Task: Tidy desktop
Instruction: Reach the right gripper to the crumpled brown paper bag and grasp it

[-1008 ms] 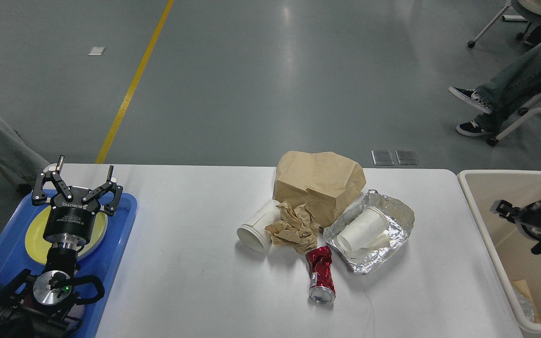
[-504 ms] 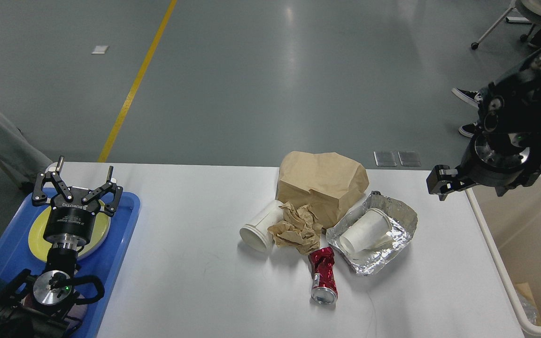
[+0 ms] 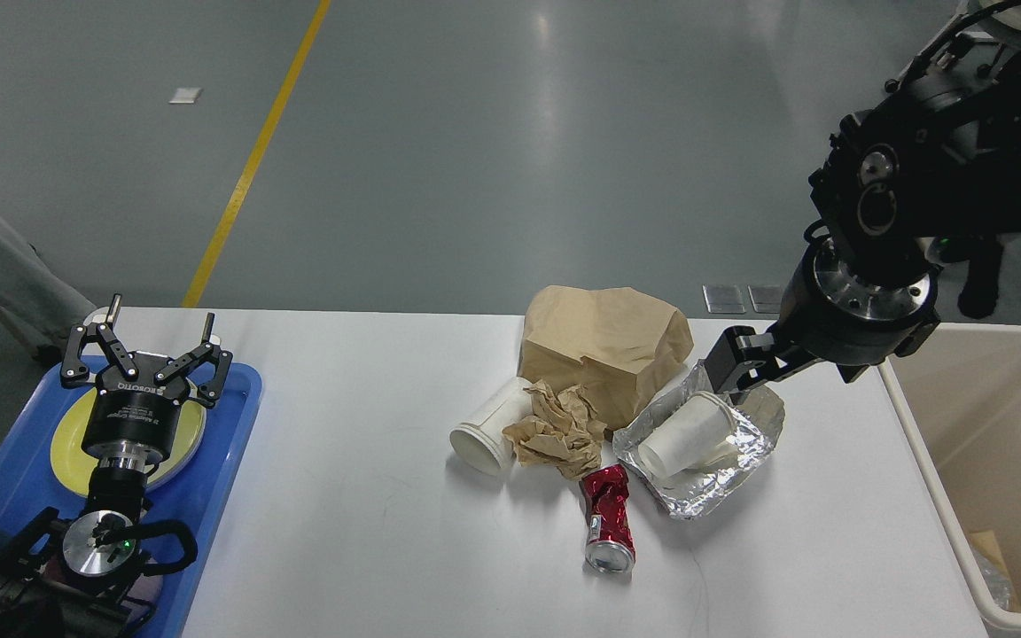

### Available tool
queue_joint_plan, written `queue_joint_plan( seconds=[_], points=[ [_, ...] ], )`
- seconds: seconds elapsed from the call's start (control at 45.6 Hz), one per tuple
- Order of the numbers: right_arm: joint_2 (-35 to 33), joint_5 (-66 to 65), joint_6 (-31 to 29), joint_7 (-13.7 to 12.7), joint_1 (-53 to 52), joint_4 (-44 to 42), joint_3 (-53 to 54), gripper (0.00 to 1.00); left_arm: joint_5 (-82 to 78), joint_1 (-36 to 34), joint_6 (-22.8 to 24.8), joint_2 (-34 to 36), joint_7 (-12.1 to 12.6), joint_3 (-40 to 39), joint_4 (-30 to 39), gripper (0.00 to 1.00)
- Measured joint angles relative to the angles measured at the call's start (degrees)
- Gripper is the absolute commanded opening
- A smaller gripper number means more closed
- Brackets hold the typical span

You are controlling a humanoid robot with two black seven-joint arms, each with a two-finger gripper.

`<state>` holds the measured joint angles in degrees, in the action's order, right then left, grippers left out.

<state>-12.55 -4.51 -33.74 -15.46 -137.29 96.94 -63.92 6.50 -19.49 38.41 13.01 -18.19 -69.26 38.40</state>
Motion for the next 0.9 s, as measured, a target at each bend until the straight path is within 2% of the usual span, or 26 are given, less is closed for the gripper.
queue_joint_plan(
  seconds=[0.153, 0.307, 0.482, 0.548, 0.701, 0.898],
  points=[
    [0.5, -0.2, 7.9, 0.1, 6.1, -3.9, 0.8, 1.0, 0.0, 0.0, 0.0, 0.0, 0.0, -0.1, 0.0, 0.96],
    [2.9, -2.8, 13.8, 0.1, 16.1, -12.9, 4.3, 1.0, 0.0, 0.0, 0.1, 0.0, 0.0, -0.1, 0.0, 0.96],
    [8.3, -14.2, 14.6, 0.2, 28.5, -27.8, 8.7, 1.0, 0.0, 0.0, 0.1, 0.0, 0.0, -0.1, 0.0, 0.96],
    [10.9, -17.4, 14.7, 0.3, 35.9, -36.0, 10.9, 1.0, 0.0, 0.0, 0.1, 0.0, 0.0, -0.1, 0.1, 0.96],
    [16.0, -19.2, 15.1, 0.3, 49.2, -52.4, 12.3, 1.0, 0.0, 0.0, 0.1, -0.1, 0.0, -0.1, 0.1, 0.96],
    [22.1, -20.7, 18.3, 0.4, 61.9, -67.0, 12.3, 0.99, 0.0, 0.0, 0.1, -0.1, 0.0, -0.1, 0.1, 0.96]
  ],
)
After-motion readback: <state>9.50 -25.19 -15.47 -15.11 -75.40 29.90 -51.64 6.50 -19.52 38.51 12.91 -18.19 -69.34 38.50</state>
